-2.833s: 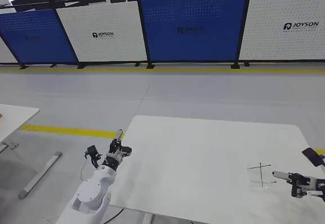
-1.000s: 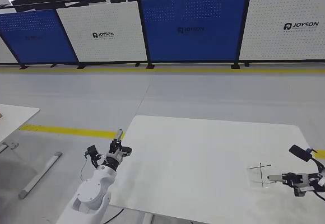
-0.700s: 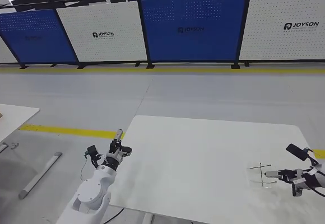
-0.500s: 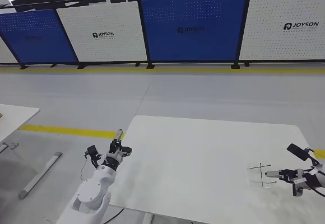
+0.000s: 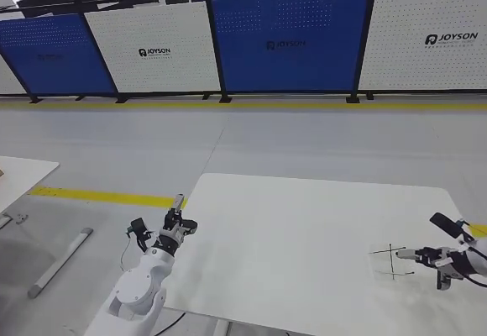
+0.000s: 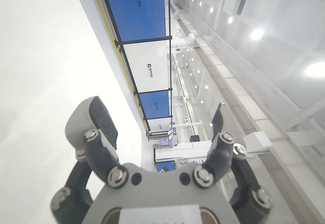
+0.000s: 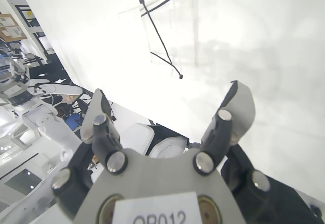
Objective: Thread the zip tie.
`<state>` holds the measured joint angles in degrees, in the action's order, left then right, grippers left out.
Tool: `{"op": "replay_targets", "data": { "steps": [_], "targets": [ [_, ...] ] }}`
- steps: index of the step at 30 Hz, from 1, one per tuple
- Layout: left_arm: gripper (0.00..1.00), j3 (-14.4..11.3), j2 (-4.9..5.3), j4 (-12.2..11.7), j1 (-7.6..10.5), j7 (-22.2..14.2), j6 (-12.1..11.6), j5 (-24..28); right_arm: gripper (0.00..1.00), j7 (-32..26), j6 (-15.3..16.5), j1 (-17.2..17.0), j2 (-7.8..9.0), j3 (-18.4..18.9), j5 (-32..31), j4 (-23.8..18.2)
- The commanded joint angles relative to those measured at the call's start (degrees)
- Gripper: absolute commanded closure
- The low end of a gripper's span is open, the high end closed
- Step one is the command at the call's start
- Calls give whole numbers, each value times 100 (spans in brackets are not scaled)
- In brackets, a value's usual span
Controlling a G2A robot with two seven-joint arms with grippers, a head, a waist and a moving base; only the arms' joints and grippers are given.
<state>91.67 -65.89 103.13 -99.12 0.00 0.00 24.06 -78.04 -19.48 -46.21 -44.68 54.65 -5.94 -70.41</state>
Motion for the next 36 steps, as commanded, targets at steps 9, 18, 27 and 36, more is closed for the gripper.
{"op": "replay_targets", "data": {
  "steps": [9,18,27,36],
  "targets": [
    [0,0,0,0,0,0,0,0,0,-24,0,150,-71,-144,-55,189],
    [0,0,0,0,0,0,0,0,0,123,192,-29,-33,-40,-38,71],
    [0,0,0,0,0,0,0,0,79,90,0,-109,-16,30,-37,-35],
    [0,0,0,0,0,0,0,0,74,87,0,67,-109,-76,17,307]
  ]
}}
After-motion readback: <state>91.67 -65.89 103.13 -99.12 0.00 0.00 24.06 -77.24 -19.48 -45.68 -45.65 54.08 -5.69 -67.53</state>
